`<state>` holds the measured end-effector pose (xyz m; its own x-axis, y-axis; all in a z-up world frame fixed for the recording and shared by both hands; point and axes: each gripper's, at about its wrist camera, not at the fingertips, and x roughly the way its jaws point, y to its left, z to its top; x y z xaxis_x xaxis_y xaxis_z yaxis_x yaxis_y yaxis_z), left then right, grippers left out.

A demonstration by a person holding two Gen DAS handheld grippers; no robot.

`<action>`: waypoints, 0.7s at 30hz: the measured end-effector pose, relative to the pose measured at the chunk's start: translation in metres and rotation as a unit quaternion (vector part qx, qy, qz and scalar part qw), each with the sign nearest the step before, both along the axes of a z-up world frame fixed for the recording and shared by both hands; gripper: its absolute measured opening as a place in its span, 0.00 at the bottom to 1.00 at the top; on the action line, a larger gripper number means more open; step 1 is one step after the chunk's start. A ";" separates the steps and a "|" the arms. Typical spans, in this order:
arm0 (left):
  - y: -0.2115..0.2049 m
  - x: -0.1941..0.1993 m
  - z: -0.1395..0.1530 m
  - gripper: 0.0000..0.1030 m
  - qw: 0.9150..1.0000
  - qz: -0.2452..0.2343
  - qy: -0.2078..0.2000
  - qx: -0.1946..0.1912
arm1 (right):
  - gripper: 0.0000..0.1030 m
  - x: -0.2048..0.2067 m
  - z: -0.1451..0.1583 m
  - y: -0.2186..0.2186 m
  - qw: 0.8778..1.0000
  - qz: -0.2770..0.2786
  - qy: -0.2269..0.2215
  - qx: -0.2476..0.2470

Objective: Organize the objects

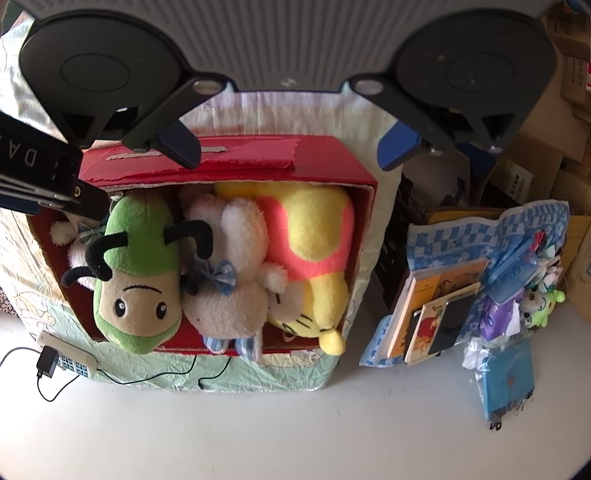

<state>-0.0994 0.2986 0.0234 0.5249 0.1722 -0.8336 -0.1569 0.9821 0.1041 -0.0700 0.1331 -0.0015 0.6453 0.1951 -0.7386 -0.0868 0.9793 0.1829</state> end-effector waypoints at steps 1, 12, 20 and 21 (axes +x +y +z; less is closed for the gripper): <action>0.000 0.001 -0.001 0.99 1.000 0.000 0.001 0.000 | 0.69 0.000 0.000 0.000 1.000 0.000 0.001 0.000; 0.001 0.003 -0.003 0.99 1.000 0.000 0.004 -0.003 | 0.69 0.004 -0.003 0.003 1.000 0.009 0.007 0.003; 0.000 0.008 -0.005 0.99 1.000 -0.002 0.007 -0.003 | 0.68 0.007 -0.004 0.002 1.000 0.012 0.009 0.005; -0.001 0.008 -0.006 0.99 1.000 -0.002 0.007 -0.003 | 0.68 0.007 -0.004 0.001 1.000 0.011 0.009 0.005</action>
<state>-0.0909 0.2980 0.0178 0.5130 0.1660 -0.8422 -0.1521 0.9832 0.1011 -0.0629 0.1346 -0.0054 0.6265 0.2176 -0.7485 -0.1057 0.9751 0.1950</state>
